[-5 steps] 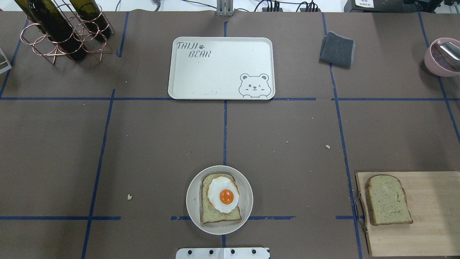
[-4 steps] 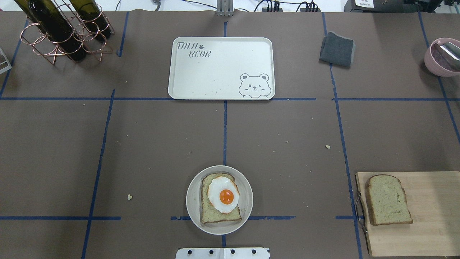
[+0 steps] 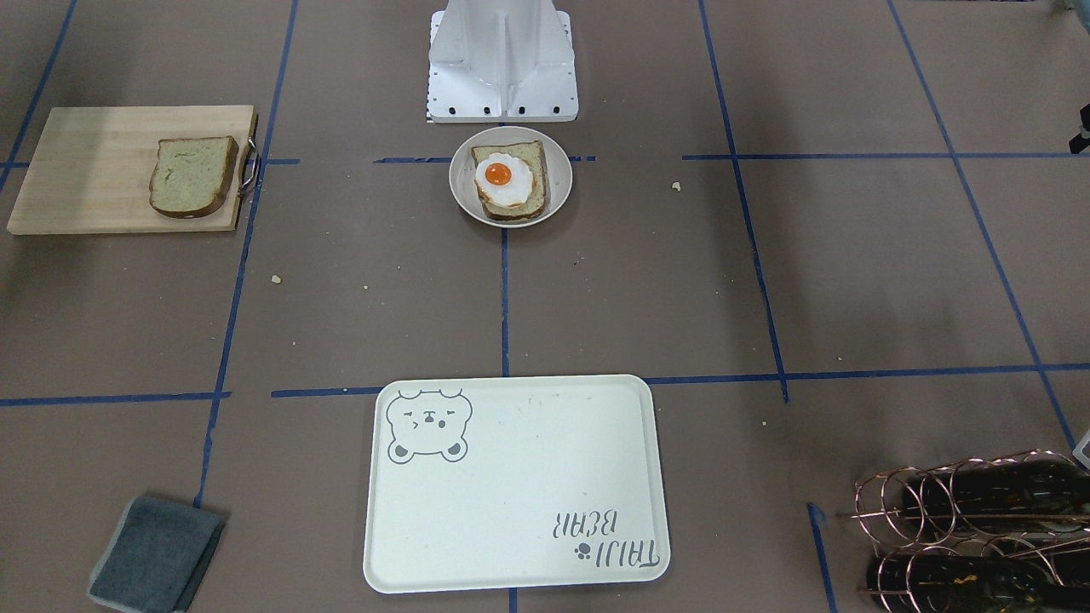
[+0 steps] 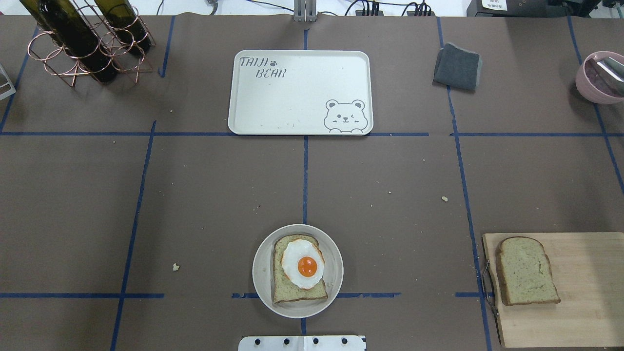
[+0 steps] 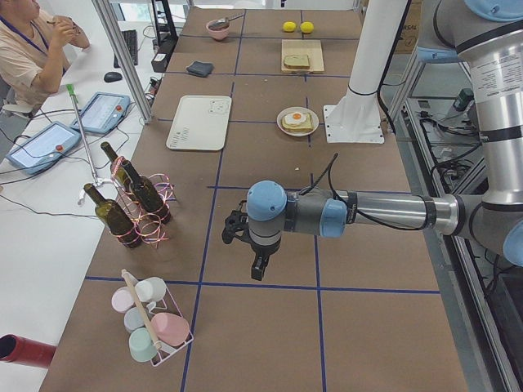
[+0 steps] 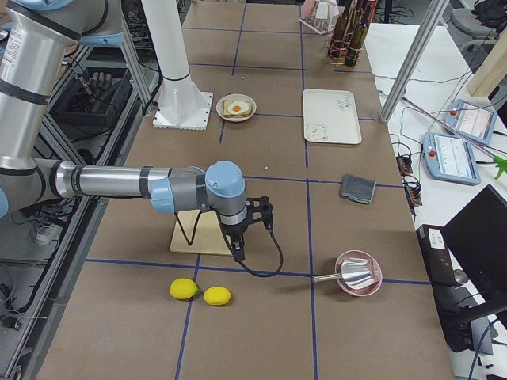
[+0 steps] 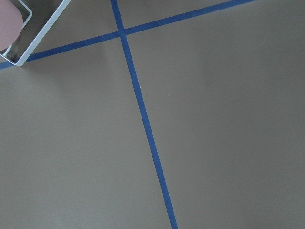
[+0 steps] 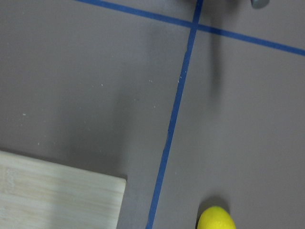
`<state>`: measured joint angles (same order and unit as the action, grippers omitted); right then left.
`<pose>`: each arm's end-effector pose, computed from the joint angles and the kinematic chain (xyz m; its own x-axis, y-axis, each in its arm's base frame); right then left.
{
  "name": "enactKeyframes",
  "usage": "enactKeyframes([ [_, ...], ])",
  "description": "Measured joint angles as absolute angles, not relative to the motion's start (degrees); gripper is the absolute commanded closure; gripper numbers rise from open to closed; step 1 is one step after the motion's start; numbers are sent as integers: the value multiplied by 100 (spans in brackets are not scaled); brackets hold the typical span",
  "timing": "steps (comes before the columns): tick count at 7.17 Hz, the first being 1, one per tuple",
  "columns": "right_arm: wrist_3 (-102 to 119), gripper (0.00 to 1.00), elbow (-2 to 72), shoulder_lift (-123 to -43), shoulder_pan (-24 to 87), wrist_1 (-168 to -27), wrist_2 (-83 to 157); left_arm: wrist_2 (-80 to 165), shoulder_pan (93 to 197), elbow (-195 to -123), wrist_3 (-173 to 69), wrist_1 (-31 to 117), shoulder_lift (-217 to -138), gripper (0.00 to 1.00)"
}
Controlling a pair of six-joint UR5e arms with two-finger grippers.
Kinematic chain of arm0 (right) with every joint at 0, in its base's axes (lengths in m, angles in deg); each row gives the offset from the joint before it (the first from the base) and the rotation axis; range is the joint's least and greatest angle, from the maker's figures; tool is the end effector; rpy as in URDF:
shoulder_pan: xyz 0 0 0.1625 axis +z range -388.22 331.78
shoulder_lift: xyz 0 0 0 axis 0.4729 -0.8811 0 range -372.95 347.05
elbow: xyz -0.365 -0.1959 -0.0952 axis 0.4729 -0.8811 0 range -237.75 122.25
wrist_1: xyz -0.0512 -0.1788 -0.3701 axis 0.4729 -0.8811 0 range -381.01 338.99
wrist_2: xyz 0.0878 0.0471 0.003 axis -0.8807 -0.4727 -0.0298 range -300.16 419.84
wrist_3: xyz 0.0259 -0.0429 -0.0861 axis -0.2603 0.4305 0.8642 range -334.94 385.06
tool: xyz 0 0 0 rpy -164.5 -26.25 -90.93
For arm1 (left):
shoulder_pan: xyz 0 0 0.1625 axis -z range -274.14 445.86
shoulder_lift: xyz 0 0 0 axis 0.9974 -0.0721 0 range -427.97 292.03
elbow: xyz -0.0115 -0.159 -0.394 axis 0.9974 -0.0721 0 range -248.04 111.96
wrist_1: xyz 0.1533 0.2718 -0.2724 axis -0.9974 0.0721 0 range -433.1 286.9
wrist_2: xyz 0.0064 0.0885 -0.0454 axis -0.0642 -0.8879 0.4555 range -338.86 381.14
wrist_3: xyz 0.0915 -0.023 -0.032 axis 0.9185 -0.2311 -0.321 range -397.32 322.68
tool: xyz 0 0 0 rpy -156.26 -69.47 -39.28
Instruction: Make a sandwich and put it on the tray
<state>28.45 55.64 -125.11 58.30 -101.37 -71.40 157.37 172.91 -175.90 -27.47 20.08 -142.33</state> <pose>0.0467 -0.3471 0.6025 0.7382 -0.2274 0.6351 0.1034 0.9685 0.2265 -0.0415 -0.3857 0.6158 0.6684 0.2722 -0.6922 -0.1682 0.9618 0.2158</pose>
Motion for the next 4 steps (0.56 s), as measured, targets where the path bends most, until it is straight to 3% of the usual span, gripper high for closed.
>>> enactKeyframes([
  [2,2430,0,5772,-12226,5561,-9957,-7368,15739,17289,-17598,-2747,2027,-14234,0],
  [4,479,0,5892,-12052,4505,-9234,-7545,15739,17289,-17631,-2747,2039,-14260,0],
])
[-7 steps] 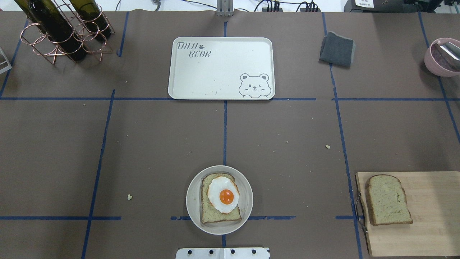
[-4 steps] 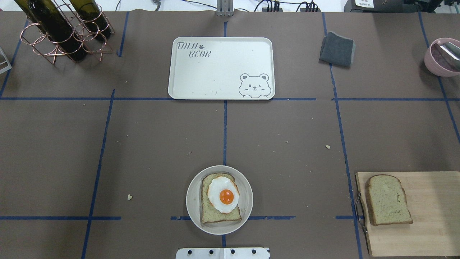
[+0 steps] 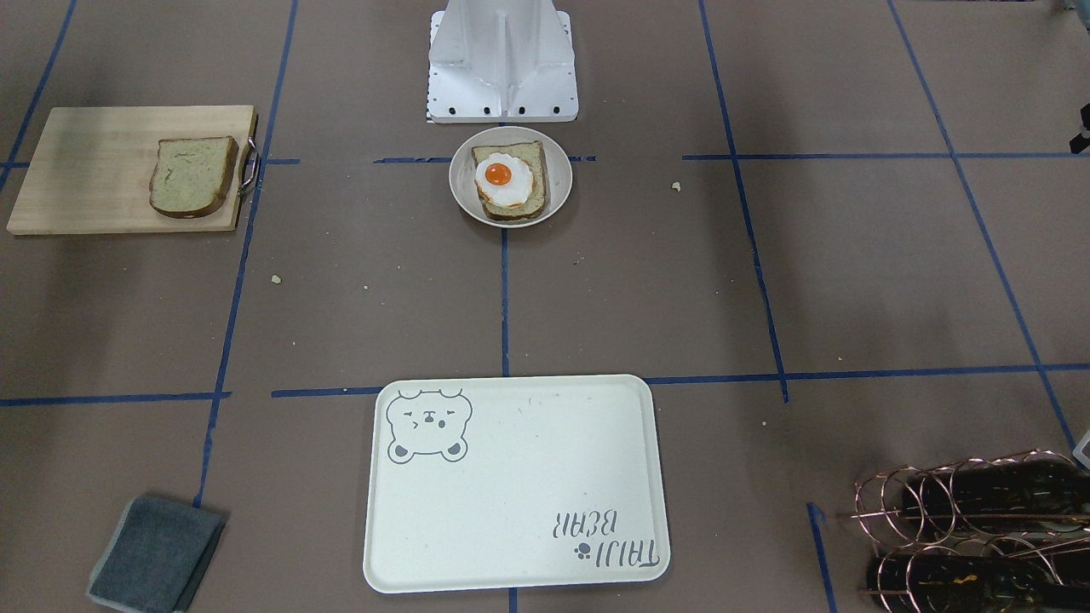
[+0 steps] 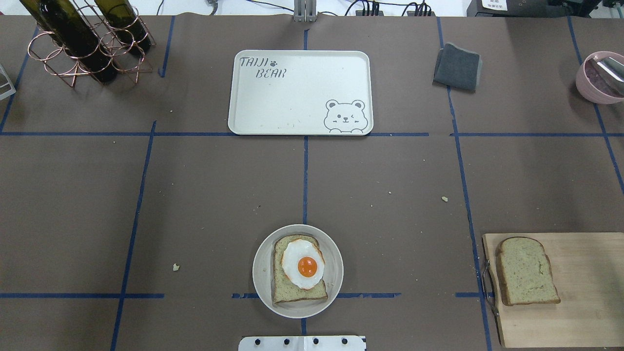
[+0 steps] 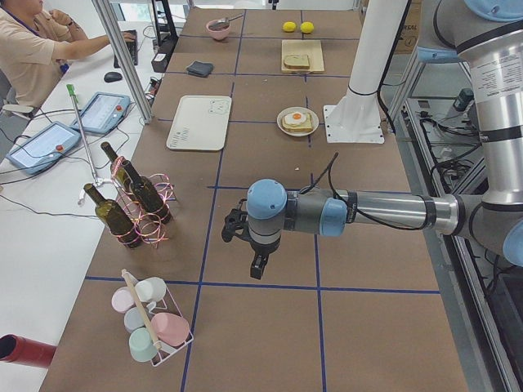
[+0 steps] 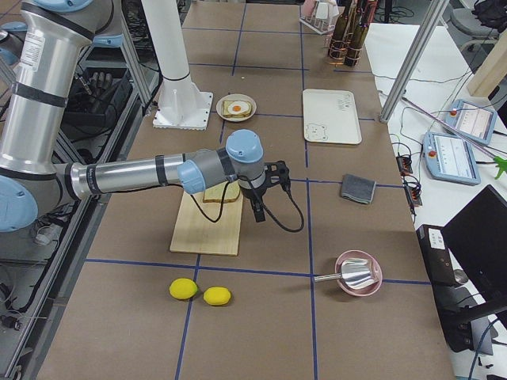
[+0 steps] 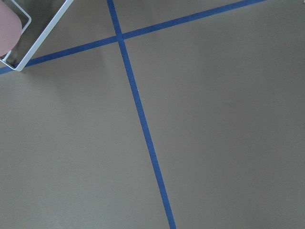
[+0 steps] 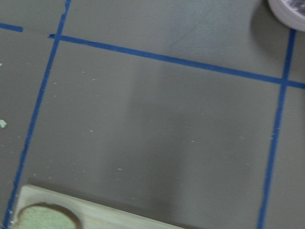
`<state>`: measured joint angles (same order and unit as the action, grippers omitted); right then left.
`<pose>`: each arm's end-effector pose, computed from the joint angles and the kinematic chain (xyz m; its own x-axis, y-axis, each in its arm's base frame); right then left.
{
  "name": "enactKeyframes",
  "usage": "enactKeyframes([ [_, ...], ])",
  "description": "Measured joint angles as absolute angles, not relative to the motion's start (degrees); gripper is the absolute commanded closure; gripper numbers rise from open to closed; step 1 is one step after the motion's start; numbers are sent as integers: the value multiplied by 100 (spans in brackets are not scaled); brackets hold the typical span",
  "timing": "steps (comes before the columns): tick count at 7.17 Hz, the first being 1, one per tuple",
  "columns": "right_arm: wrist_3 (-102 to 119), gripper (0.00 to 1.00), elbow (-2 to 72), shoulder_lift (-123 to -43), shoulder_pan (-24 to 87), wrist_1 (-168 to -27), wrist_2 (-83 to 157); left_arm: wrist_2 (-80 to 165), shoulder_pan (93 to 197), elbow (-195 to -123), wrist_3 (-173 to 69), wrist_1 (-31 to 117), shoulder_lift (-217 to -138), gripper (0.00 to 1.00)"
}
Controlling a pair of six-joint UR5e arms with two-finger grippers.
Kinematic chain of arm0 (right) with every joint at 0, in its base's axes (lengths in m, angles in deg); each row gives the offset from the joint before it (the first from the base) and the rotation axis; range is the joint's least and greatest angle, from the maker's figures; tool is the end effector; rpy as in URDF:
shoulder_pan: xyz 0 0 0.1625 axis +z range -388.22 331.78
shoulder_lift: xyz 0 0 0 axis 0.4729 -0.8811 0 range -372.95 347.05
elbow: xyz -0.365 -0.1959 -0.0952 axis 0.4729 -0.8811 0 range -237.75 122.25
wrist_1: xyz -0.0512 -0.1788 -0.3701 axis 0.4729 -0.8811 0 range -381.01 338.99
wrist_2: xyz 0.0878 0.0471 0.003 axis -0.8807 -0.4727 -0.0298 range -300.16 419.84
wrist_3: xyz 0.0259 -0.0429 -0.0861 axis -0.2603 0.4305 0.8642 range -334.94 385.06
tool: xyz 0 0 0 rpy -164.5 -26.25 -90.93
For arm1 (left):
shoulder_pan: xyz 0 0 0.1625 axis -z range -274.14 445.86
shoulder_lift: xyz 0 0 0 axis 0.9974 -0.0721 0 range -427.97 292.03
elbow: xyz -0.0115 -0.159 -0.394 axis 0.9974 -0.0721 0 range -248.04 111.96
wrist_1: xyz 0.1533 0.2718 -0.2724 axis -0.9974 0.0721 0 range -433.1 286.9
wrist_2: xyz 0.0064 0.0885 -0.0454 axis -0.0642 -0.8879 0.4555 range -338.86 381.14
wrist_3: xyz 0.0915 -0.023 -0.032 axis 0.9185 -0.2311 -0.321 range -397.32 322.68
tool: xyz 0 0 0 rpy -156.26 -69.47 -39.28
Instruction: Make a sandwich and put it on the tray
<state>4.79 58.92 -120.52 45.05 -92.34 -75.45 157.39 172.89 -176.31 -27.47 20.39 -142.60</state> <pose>-0.0494 -0.3816 0.5213 0.6309 -0.1938 0.7513 0.0385 0.9749 0.2192 -0.0412 -0.3884 0.6098 0.6674 0.2844 -0.6882 -0.1683 0.9579 0.2326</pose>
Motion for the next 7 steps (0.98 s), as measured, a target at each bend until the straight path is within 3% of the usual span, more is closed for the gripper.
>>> enactKeyframes([
  [3,-2782,1,5819,-12549,2633,-6844,-6580,15737,17296,-17689,-2748,2041,-14276,0],
  [5,-3982,7,5663,-12924,1722,-5710,-5788,15738,17296,-17693,-2748,2041,-14276,0],
  [7,-4860,24,5425,-13008,704,-4984,-4773,15739,17296,-17705,-2747,2041,-14279,0],
])
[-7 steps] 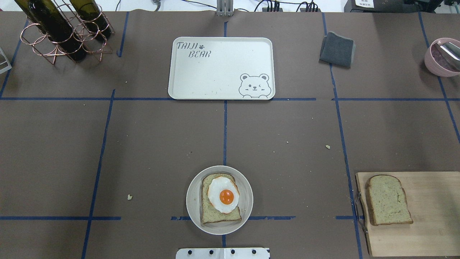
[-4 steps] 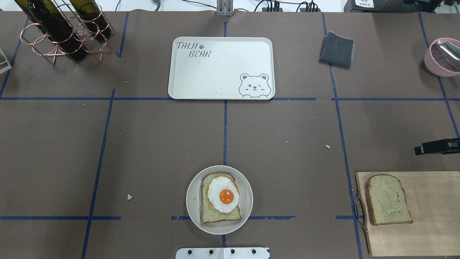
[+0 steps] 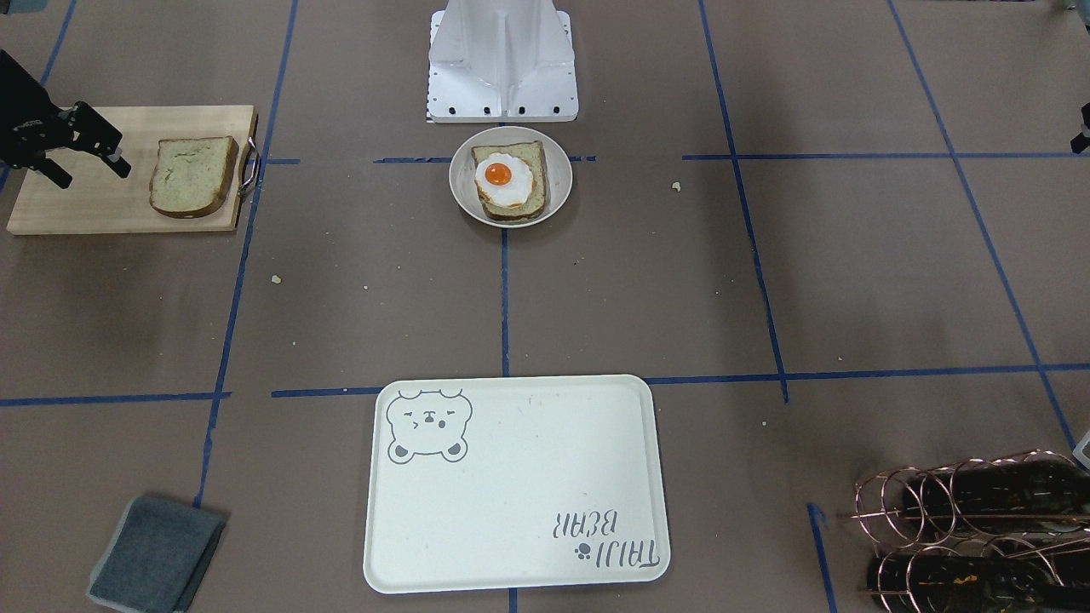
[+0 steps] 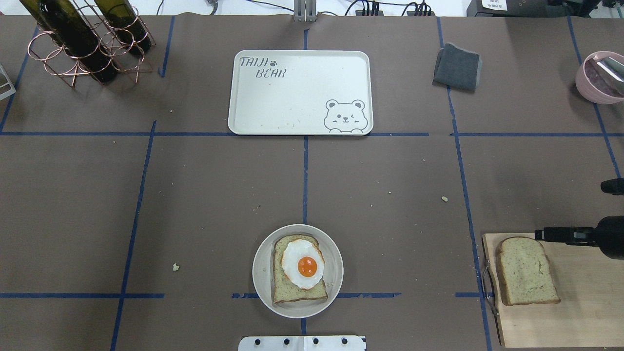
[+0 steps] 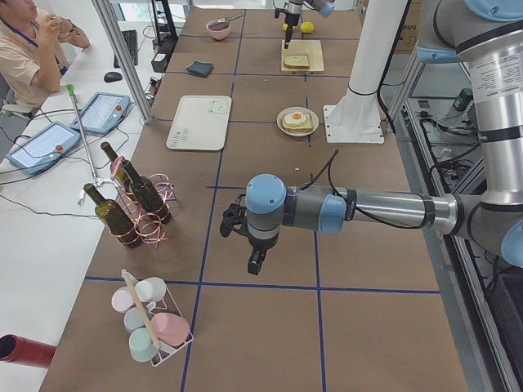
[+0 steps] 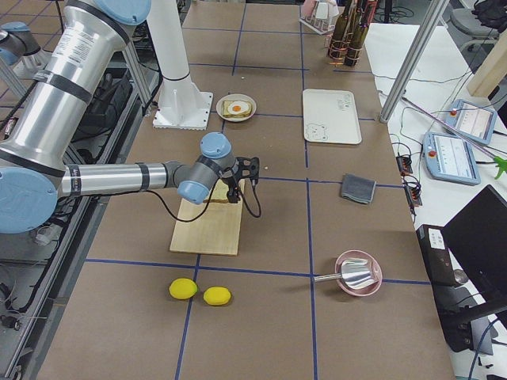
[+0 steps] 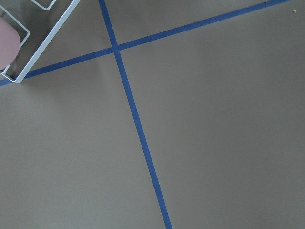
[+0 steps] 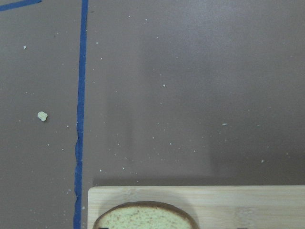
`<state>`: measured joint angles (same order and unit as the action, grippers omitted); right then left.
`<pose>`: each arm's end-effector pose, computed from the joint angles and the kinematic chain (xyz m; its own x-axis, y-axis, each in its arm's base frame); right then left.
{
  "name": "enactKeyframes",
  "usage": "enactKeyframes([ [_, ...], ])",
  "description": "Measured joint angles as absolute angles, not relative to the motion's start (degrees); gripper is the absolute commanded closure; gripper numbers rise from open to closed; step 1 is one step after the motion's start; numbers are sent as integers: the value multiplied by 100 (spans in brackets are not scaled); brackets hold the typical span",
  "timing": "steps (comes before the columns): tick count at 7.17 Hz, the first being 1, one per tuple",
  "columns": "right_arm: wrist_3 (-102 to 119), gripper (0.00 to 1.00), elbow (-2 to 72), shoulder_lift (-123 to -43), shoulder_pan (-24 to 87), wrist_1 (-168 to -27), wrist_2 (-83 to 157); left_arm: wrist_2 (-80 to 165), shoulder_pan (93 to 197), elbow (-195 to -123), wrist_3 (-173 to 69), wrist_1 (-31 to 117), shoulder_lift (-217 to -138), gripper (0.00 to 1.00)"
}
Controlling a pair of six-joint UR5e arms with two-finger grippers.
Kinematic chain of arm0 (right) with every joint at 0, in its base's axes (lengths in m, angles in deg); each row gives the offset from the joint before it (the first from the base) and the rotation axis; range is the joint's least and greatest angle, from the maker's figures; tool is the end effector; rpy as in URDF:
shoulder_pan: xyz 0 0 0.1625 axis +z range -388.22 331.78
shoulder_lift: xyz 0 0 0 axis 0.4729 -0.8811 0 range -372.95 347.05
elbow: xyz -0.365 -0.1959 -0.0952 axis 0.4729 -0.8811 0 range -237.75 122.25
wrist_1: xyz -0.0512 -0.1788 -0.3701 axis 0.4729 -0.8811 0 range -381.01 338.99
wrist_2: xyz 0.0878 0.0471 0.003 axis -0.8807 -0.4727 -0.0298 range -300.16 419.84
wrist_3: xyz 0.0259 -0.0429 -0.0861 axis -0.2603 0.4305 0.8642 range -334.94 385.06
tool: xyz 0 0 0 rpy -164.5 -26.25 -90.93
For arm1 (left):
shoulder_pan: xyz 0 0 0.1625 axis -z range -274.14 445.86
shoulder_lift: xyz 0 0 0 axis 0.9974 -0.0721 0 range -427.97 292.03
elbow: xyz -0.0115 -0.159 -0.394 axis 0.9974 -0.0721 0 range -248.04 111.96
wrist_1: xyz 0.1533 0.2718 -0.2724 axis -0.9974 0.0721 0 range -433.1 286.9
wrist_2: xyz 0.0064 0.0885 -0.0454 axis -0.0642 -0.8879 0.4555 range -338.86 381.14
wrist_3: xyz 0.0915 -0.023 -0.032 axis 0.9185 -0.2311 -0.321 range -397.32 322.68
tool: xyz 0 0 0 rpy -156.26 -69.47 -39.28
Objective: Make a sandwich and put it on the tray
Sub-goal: 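Lower the right gripper onto the bread slice on the wooden board and grasp it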
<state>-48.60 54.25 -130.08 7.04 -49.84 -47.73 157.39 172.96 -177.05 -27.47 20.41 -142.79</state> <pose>-0.2107 -0.2755 0.5463 0.5350 0.0498 0.8434 -0.2036 0.9764 0.0715 -0.0416 -0.3903 0.6021 0.6672 0.2949 -0.6840 -0.1669 0.9541 0.2486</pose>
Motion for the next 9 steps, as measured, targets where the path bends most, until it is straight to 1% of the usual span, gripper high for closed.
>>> enactKeyframes([
  [1,-5069,26,5323,-13059,412,-4710,-4530,15738,17299,-17717,-2747,2041,-14282,0],
  [3,-5220,30,5229,-13172,171,-4528,-4394,15737,17303,-17754,-2747,2041,-14285,0],
  [5,-5249,33,5137,-13215,88,-4504,-4373,15737,17305,-17790,-2747,2041,-14285,0],
  [7,-5254,41,5042,-13221,13,-4501,-4337,15737,17311,-17808,-2747,2041,-14285,0],
  [9,-5260,42,5017,-13211,-65,-4501,-4312,15737,17317,-17820,-2747,2041,-14285,0],
])
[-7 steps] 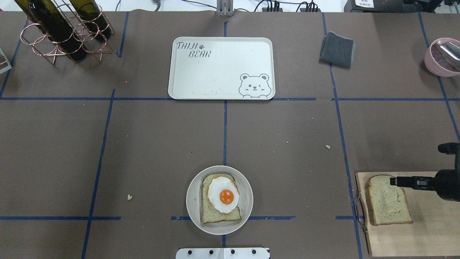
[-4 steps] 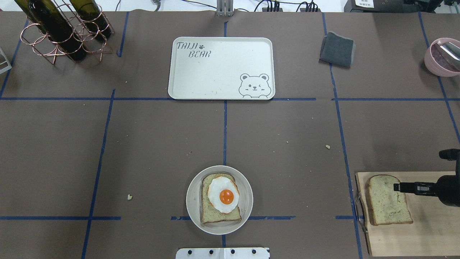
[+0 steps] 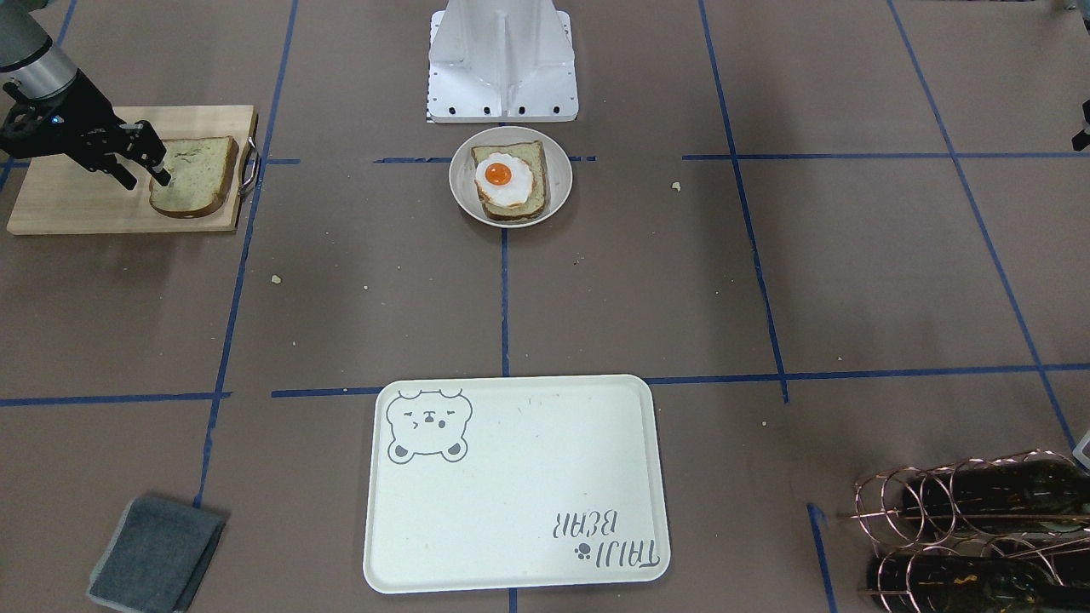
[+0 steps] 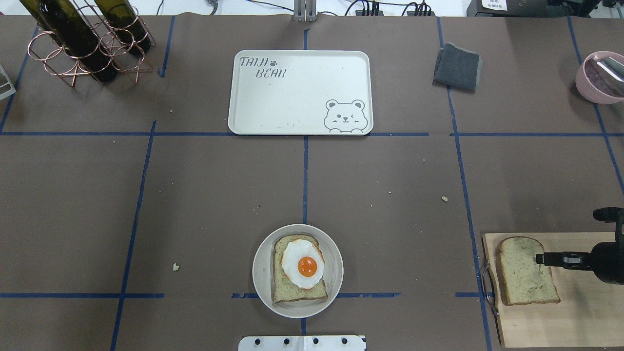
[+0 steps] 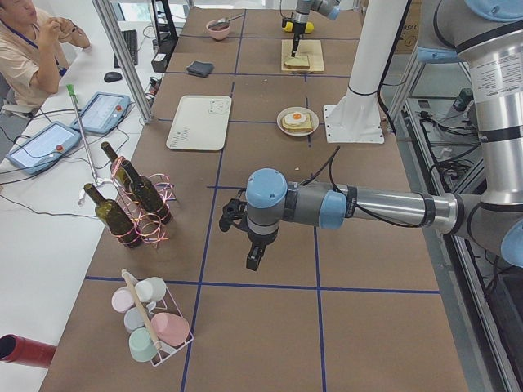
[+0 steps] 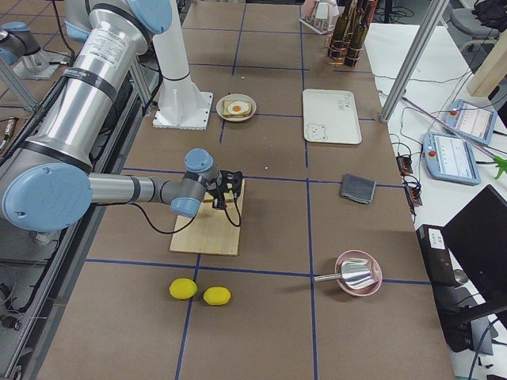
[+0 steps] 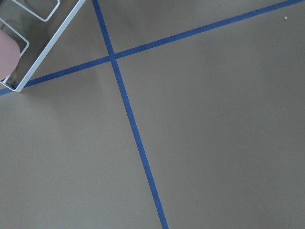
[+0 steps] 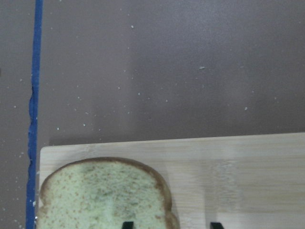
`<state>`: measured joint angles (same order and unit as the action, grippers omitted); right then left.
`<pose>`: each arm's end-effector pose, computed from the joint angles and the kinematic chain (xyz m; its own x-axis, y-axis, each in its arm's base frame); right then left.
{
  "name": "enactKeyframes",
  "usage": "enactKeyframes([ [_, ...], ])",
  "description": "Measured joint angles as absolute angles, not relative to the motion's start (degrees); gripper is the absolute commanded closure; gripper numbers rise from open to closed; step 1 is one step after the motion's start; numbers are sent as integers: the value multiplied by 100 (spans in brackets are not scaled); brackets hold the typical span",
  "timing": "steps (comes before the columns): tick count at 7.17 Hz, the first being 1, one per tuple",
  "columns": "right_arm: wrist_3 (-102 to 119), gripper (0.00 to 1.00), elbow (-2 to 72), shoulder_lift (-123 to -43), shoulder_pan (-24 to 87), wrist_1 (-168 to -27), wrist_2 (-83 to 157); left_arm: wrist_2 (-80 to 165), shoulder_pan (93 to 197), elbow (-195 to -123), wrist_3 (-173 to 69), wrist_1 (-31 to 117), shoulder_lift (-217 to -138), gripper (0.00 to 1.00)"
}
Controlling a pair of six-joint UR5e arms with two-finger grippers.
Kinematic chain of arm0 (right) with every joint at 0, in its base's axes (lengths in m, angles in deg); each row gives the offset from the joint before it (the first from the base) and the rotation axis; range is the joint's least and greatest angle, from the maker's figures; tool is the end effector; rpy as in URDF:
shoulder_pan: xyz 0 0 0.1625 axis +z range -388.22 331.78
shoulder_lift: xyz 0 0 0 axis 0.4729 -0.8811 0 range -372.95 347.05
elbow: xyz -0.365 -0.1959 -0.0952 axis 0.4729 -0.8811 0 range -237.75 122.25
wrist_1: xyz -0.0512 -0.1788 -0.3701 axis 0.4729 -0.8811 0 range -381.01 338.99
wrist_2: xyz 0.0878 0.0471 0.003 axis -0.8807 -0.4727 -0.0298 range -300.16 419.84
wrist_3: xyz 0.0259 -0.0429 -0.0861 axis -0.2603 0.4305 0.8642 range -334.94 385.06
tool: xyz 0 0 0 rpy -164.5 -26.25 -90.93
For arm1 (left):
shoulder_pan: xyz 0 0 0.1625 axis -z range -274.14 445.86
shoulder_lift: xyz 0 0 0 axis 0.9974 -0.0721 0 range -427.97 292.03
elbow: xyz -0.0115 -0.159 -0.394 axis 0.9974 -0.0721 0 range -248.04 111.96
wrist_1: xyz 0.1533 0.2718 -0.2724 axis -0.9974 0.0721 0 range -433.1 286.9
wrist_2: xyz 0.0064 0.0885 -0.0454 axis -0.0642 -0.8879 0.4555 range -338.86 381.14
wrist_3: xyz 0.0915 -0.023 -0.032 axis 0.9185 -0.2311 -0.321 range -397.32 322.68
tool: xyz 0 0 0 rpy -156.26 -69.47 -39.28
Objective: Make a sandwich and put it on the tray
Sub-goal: 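Lower the right gripper onto the bread slice on the wooden board and grasp it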
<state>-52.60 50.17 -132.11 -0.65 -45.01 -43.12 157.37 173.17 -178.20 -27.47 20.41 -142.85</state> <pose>-0.2272 -0.2439 0.5848 0.5614 0.0582 0.8255 -0.1727 0.9838 0.0481 -0.0430 -0.3911 0.5917 0.6678 0.3068 -0.6781 -0.1632 0.9493 0.2688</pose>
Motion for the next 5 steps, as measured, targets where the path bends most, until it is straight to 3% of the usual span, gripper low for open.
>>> enactKeyframes([
  [1,-5262,51,5017,-13202,-95,-4501,-4310,15737,17320,-17823,-2749,2041,-14285,0],
  [3,-5263,100,5017,-13194,-141,-4501,-4308,15737,17322,-17821,-2751,2041,-14284,0],
  [5,-5252,100,5021,-13192,-168,-4501,-4294,15737,17326,-17819,-2752,2041,-14278,0],
])
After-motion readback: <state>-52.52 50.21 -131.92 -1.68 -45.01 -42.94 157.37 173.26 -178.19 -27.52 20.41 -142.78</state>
